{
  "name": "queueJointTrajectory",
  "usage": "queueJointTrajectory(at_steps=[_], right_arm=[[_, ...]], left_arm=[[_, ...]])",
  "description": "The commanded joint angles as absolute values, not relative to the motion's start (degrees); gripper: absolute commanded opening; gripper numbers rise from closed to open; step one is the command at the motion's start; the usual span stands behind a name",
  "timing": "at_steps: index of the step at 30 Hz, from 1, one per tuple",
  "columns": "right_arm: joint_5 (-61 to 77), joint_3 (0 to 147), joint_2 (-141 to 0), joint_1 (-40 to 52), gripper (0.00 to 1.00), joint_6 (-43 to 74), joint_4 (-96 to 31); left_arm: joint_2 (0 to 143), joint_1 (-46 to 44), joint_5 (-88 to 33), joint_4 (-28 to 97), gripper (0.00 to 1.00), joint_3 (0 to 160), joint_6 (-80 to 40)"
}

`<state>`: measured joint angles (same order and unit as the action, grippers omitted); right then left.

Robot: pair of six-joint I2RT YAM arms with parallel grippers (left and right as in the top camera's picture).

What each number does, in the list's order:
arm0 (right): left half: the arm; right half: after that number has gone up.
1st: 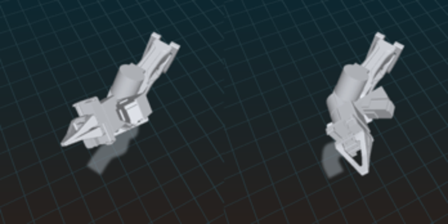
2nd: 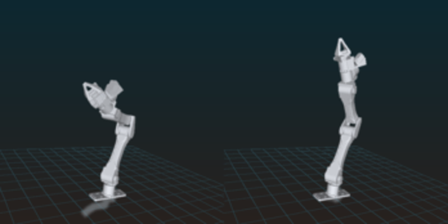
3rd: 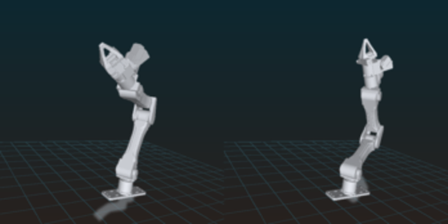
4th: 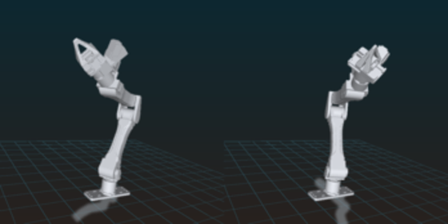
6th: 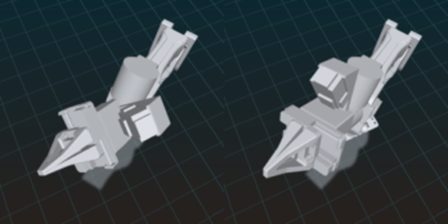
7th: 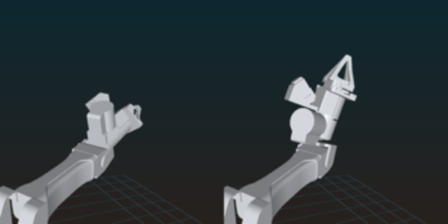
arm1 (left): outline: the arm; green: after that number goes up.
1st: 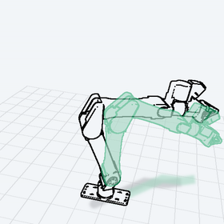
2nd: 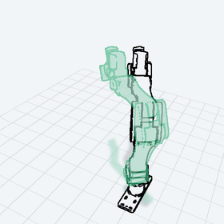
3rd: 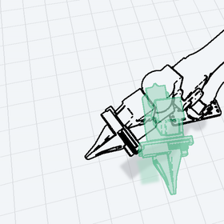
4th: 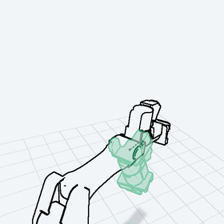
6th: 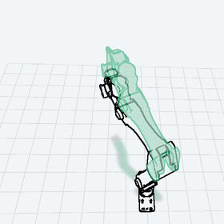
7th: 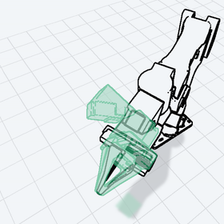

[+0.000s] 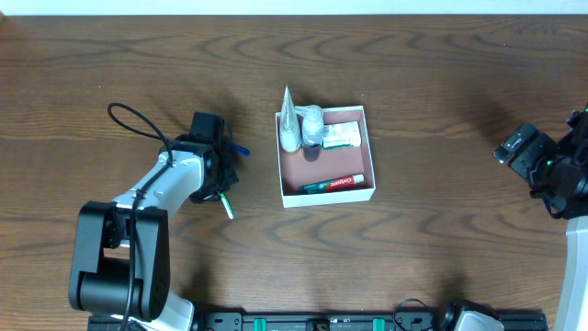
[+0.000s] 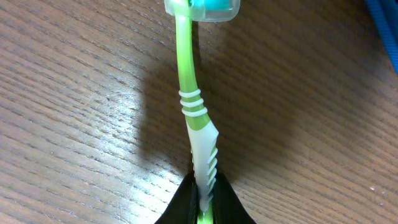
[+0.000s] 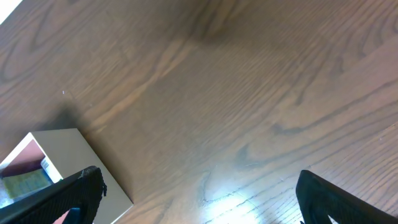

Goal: Pack container
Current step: 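Grasp the green toothbrush handle with the left gripper and lift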

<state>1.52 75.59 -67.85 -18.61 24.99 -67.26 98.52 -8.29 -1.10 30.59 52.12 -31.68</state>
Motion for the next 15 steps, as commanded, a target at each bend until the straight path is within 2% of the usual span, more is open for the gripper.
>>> queueJointTrajectory(at_steps=[1, 7, 15], right_arm=[[1.5, 76.3, -67.5, -19.2, 0.99, 25.2, -67.3], [1.5, 76.3, -67.5, -19.2, 0.99, 25.2, -67.3], [1.5, 76.3, -67.5, -19.2, 0.99, 25.2, -67.3]], left_arm=[[98.8, -8.0, -0.7, 31.0, 0.06, 51.2, -31.7], [96.2, -8.0, -1.1, 36.0, 0.06, 55.0, -27.7], [82.9, -8.9, -3.2, 46.0, 0.06, 65.5, -16.1]])
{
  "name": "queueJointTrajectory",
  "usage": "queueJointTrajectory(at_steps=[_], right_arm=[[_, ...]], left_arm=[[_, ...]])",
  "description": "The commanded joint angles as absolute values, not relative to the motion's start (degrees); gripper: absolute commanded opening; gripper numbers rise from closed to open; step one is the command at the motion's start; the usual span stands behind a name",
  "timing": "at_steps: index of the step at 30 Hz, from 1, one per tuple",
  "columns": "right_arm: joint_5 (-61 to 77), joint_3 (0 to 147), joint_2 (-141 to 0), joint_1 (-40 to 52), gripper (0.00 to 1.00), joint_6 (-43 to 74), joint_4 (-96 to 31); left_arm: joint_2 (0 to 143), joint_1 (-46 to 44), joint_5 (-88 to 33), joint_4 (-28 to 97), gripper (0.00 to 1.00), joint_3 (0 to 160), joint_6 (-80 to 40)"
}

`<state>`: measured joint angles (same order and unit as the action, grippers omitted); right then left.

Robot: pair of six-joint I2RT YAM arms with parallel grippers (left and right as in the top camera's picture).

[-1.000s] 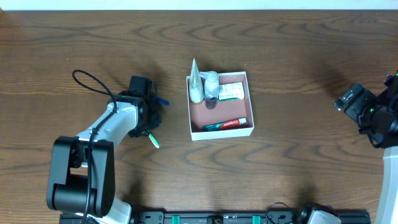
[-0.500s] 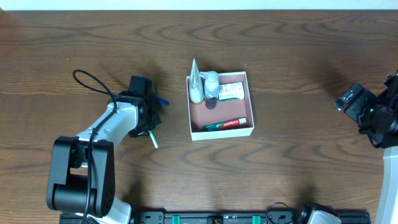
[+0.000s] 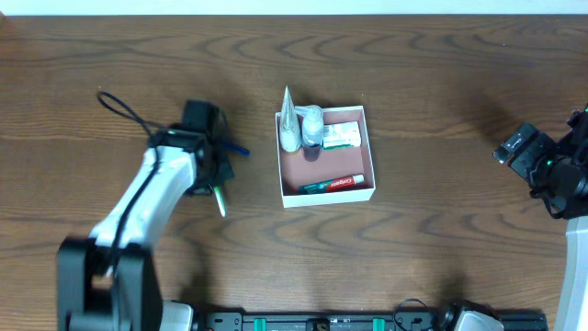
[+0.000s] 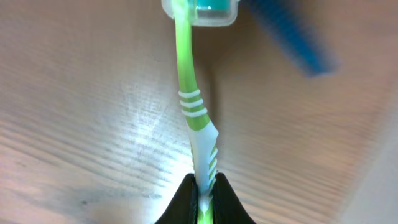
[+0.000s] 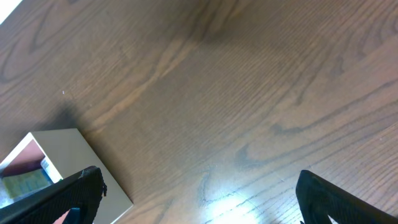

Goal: Pack container
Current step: 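Grasp the green toothbrush handle with the left gripper and lift, then carry the toothbrush into the box and lower it beside the toothpaste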

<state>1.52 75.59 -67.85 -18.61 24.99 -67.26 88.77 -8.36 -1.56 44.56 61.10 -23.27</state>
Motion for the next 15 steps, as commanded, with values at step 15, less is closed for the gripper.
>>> queueJointTrajectory(at_steps=[15], right_arm=[[1.5, 76.3, -67.5, -19.2, 0.99, 25.2, -67.3]], left_arm=[[60.0, -28.3, -3.6, 40.6, 0.06, 67.7, -2.4]])
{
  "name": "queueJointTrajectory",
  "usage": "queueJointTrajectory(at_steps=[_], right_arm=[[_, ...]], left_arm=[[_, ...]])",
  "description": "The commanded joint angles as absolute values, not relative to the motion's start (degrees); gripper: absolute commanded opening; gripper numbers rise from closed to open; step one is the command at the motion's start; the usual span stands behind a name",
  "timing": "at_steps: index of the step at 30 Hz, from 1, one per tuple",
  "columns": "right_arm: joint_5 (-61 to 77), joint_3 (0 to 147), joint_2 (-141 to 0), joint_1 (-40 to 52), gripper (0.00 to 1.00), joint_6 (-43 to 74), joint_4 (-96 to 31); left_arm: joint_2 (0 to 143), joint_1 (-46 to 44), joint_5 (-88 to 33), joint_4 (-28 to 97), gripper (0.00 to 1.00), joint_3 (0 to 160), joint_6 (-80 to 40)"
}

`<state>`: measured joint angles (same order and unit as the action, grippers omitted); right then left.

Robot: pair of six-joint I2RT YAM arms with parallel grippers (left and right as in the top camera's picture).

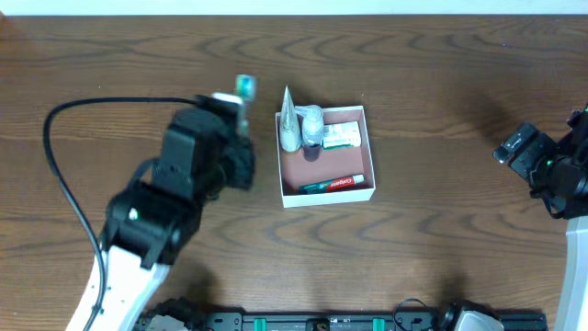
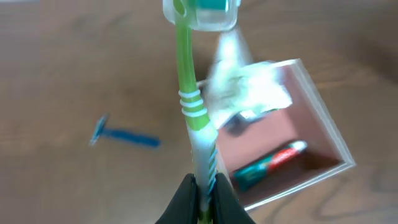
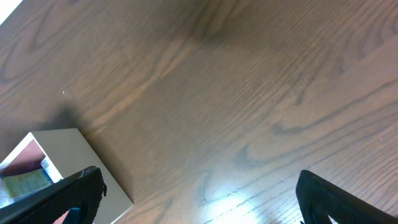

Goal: Pack container
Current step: 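Carry the toothbrush into the box and lower it beside the toothpaste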

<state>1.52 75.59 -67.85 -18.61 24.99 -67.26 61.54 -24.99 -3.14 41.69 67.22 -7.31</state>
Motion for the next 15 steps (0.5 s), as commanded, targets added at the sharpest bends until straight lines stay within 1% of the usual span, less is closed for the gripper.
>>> queueJointTrajectory(at_steps=[1, 7, 15], right_arm=[[1.5, 76.3, -67.5, -19.2, 0.99, 25.2, -67.3], [1.5, 76.3, -67.5, -19.2, 0.99, 25.2, -67.3], [1.5, 76.3, -67.5, -19.2, 0.99, 25.2, -67.3]], left_arm=[[59.7, -30.0, -3.6, 39.9, 0.06, 67.7, -0.6], [60.5, -36.4, -2.7, 38.1, 0.06, 67.7, 10.4], [67.6, -39.3, -1.5, 36.2, 0.06, 67.7, 19.7]])
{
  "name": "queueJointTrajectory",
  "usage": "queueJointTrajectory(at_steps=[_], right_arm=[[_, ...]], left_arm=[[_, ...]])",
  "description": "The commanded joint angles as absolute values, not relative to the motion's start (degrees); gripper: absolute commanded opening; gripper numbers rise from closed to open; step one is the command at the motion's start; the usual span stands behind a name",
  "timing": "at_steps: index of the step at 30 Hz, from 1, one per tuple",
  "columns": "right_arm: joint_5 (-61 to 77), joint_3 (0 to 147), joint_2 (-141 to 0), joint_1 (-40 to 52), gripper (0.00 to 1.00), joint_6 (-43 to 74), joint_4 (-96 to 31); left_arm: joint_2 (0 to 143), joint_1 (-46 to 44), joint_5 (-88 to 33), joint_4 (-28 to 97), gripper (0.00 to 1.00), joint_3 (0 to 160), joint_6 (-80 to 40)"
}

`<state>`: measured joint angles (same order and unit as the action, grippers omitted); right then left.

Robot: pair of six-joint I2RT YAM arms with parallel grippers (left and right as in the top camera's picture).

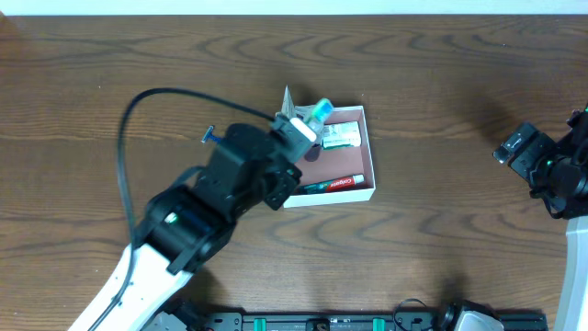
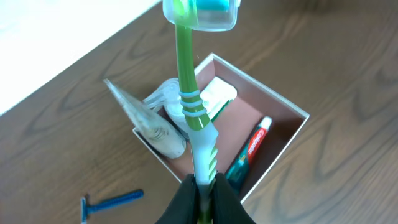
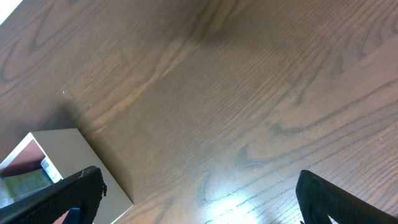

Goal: Pack container
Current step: 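Carry the toothbrush into the box and lower it beside the toothpaste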

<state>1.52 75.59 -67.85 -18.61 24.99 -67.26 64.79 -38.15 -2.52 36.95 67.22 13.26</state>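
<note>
My left gripper [image 2: 202,199] is shut on a green and white toothbrush [image 2: 189,106] with a clear cap over its head [image 1: 320,110]. It holds the brush in the air over the white box [image 1: 367,138], which has a brown floor. In the box lie a clear pouch [image 2: 140,118], a small bottle [image 2: 171,102], a green and white packet [image 2: 219,94] and a red and green toothpaste tube [image 2: 249,152]. A blue razor [image 2: 112,202] lies on the table left of the box. My right gripper [image 3: 199,186] stands open far to the right, with nothing between its fingers.
The left arm [image 1: 184,230] and its black cable [image 1: 129,129] cross the table left of the box. The right arm [image 1: 551,175] sits at the right edge. Bare wooden table [image 1: 441,83] surrounds the box.
My left gripper has moved right with the toothbrush, from left of the box to above it. The razor still lies on the table. The right arm has not moved.
My left gripper was shut on the toothbrush low over the table beside the razor. It then held the brush just above the wood, later raised it left of the box, and now holds it over the box.
</note>
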Motion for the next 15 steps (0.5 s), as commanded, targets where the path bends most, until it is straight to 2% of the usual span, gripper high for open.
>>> queueJointTrajectory(at_steps=[1, 8, 15], right_arm=[[1.5, 76.3, -67.5, -19.2, 0.99, 25.2, -67.3], [1.5, 76.3, -67.5, -19.2, 0.99, 25.2, -67.3], [1.5, 76.3, -67.5, -19.2, 0.99, 25.2, -67.3]], left_arm=[[68.8, -39.9, -1.5, 35.6, 0.06, 67.7, 20.5], [77.9, -46.0, -0.9, 32.5, 0.06, 67.7, 32.6], [84.7, -48.7, 6.3, 31.3, 0.06, 67.7, 46.8]])
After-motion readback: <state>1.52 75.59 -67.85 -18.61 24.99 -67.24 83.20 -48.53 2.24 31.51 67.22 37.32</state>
